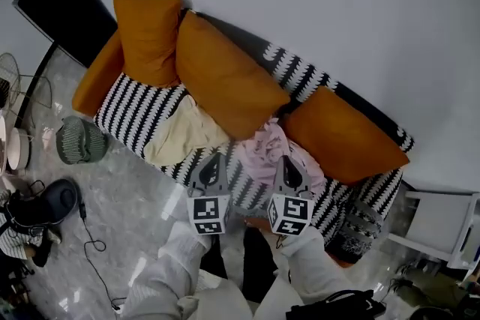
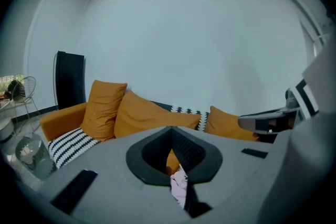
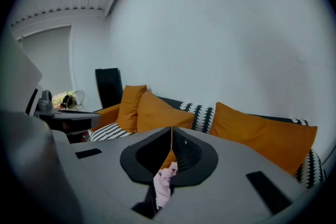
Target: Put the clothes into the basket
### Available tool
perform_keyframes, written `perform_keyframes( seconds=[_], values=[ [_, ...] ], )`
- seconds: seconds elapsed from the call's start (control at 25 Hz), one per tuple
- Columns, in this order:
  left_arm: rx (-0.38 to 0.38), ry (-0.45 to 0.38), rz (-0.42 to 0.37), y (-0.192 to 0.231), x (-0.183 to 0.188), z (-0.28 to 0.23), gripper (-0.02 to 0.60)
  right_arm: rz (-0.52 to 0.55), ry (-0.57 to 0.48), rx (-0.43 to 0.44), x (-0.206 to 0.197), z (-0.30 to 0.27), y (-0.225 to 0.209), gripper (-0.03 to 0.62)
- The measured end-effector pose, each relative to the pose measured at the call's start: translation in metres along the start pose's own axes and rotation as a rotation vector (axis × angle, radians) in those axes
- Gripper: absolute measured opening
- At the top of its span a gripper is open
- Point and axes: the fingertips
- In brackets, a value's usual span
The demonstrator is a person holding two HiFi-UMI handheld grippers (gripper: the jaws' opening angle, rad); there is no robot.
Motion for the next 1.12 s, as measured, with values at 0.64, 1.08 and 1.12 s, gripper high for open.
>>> perform_keyframes(
  seconds=[0.64, 1.08, 1.12],
  values=[
    [-0.042, 0.18, 0.004, -0.041, -0.136, -0.106, 0.006, -0.093, 0.172, -0.065, -0.146, -0.069, -0.076, 0.026],
    [-0.06, 0.239, -0.005, -0.068, -0.196, -0.136, 0.006, -0.118, 0.224, -0.081, -0.209, -0.097, -0.112, 0.101],
    [-0.062, 0.242, -0.005, -0.071, -0.199, -0.137, 0.006, -0.111, 0.229, -0.082, -0.212, -0.099, -0.114, 0.109]
  ],
)
Point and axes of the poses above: the fingertips, and each gripper's own axes: z backward along the fingers, y to its left, x out of its top, and after that the axes turned 7 degrees about y, right-handed
